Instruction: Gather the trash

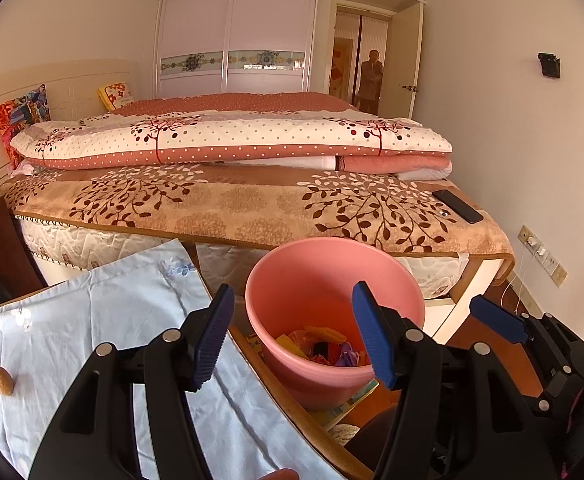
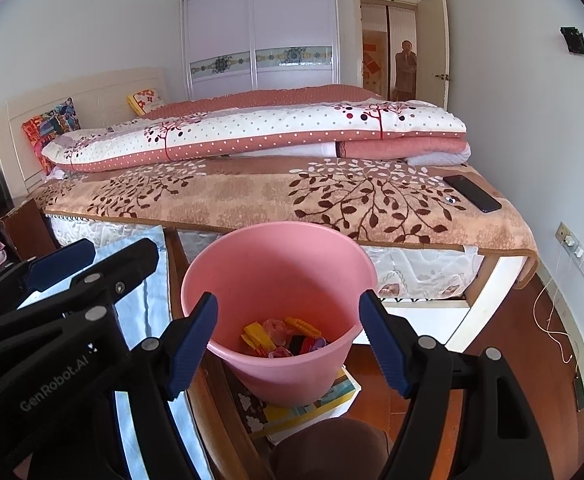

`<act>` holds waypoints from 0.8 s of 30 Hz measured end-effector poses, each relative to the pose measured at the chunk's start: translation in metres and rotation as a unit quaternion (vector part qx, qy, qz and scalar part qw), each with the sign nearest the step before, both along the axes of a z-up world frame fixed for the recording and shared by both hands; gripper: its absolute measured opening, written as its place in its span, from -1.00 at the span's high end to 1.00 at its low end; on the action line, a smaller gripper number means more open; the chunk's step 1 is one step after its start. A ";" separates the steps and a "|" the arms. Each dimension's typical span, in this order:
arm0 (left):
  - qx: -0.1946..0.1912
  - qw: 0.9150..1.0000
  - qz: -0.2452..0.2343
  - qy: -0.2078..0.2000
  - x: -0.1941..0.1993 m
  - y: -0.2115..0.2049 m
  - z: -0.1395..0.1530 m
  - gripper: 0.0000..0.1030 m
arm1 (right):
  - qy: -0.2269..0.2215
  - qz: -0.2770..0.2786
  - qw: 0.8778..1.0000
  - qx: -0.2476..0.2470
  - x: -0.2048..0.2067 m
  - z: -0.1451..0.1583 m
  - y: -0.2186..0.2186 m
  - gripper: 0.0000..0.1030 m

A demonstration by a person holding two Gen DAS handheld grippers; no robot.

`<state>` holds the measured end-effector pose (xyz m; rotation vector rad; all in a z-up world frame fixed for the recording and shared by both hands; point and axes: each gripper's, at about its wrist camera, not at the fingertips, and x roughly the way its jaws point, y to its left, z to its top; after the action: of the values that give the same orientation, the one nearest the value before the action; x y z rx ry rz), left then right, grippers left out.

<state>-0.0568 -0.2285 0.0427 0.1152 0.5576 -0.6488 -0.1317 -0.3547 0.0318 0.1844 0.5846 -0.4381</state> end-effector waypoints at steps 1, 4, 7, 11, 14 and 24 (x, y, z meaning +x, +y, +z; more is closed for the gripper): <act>-0.001 1.000 0.000 0.001 0.000 0.001 0.000 -0.20 | 0.002 0.000 1.000 0.000 0.000 -0.001 0.000 -0.40; -0.001 1.000 -0.001 0.004 0.001 0.002 -0.002 -0.20 | 0.005 -0.004 1.000 0.001 0.001 -0.003 -0.001 -0.40; -0.001 1.000 0.000 0.005 0.002 0.003 -0.003 -0.20 | 0.007 -0.011 1.000 0.003 0.002 -0.004 -0.002 -0.40; -0.002 1.000 0.003 0.008 0.005 0.006 -0.004 -0.20 | 0.008 -0.016 1.000 0.008 0.002 -0.005 -0.004 -0.40; -0.001 1.000 0.006 0.009 0.007 0.007 -0.005 -0.20 | 0.006 -0.018 1.000 0.009 0.001 -0.005 -0.004 -0.40; -0.002 1.000 0.008 0.011 0.007 0.009 -0.005 -0.20 | 0.005 -0.014 1.000 0.009 0.000 -0.005 -0.001 -0.40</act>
<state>-0.0500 -0.2193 0.0373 0.1006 0.5781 -0.6357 -0.1317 -0.3560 0.0272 0.2082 0.5975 -0.4609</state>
